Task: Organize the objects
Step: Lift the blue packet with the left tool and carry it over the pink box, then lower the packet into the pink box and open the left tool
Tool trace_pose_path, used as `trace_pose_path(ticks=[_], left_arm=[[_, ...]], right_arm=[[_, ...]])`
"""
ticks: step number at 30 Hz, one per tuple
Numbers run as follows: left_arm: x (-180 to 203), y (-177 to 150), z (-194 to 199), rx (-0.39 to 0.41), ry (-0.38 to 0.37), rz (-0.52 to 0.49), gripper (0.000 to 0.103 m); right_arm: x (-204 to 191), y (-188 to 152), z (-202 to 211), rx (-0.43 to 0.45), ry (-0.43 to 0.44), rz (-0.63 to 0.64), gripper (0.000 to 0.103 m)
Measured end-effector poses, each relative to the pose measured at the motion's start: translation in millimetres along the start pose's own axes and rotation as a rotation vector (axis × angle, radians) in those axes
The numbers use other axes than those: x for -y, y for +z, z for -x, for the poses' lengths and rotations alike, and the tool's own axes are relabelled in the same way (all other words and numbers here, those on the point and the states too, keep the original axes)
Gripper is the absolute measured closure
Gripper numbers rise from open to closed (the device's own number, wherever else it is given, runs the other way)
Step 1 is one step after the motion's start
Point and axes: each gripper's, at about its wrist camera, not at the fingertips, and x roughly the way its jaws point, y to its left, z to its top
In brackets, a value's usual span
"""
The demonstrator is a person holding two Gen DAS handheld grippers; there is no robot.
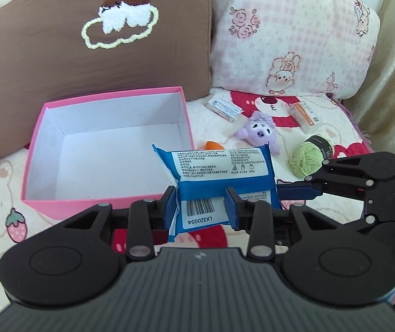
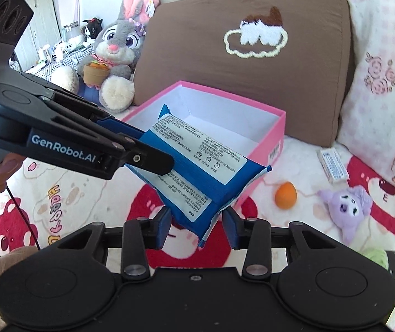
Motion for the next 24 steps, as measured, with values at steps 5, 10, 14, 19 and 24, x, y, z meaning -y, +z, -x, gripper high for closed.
trace_pose_path(ticks=[5,10,14,19,24], left_arm=[[-16.4,14.8,6.7,0.004,0.040,-0.004,0.067],[-40.7,35.5,-0.7,-0.012,0.114,0.029,0.067],[-56.0,48.6,-5.2,-0.012,0.149,0.005,0.067],[-86.2,53.5,-26.6,-0.005,0.203,0.039,0.067],[-131.5,53.5,-61.2,-0.020,0.180,0.125,0.067]], right_arm=[[-9.1,21.3,-6.7,0.023,0.008,0.030,0.058],[-15.0,47.6,-30.3,0.023,0.023,0.059,0.060],[-9.5,65.2,-52.4,0.020,0.066,0.033,0.061],[-9.0,89.0,-85.1,0.000,0.099,0.017,0.061],[-10.0,111.9,-128.7,-0.060,0.096,0.009,0.061]])
